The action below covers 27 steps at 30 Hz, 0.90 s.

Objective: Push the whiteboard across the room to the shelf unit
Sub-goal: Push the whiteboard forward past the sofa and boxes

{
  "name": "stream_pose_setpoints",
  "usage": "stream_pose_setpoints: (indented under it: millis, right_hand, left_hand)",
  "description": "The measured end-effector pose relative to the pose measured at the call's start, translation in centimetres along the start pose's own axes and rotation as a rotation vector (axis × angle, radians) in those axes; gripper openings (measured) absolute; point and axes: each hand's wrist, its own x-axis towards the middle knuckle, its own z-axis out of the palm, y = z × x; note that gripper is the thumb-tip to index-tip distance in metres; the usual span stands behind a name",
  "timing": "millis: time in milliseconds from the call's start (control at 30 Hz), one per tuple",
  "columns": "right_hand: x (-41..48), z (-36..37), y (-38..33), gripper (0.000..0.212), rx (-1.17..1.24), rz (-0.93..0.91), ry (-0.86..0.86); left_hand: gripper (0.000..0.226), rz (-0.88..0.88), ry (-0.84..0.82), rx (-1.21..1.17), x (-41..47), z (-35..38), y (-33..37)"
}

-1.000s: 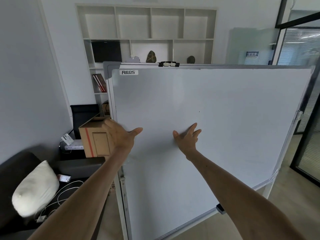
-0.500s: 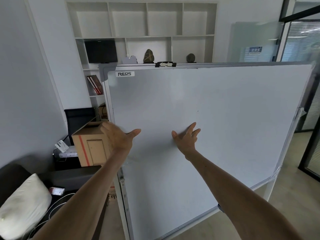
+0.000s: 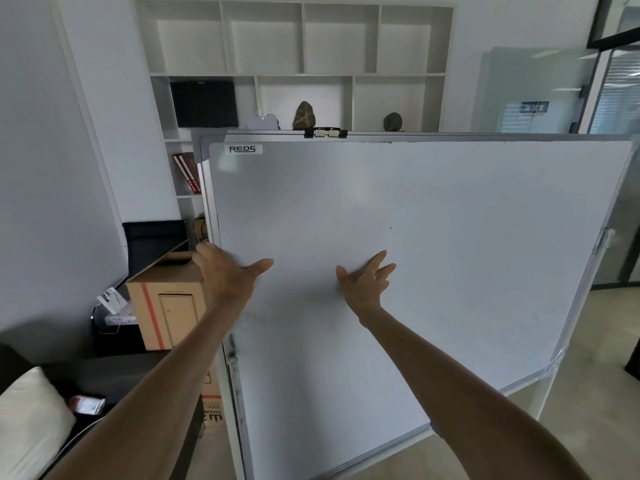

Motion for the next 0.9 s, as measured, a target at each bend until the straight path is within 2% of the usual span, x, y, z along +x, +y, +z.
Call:
stream_pose_setpoints:
  millis: [467, 767, 900]
  right_hand:
    - [11.5, 3.6, 0.4, 0.104, 0.038, 0.005, -0.033]
    - [19.2, 6.2, 0.2, 0.103, 0.041, -0.008, -0.027]
    - [22.7, 7.7, 0.0, 0.103, 0.025, -0.007, -0.013]
  left_hand:
    - [0.106, -0.062, -0.011, 0.003, 7.7, 8.9, -0.9]
    - [0.097, -0.055, -0.005, 0.04, 13.2, 14.8, -1.7]
    - [0.092, -0.073, -0.004, -0.02, 15.7, 17.2, -2.0]
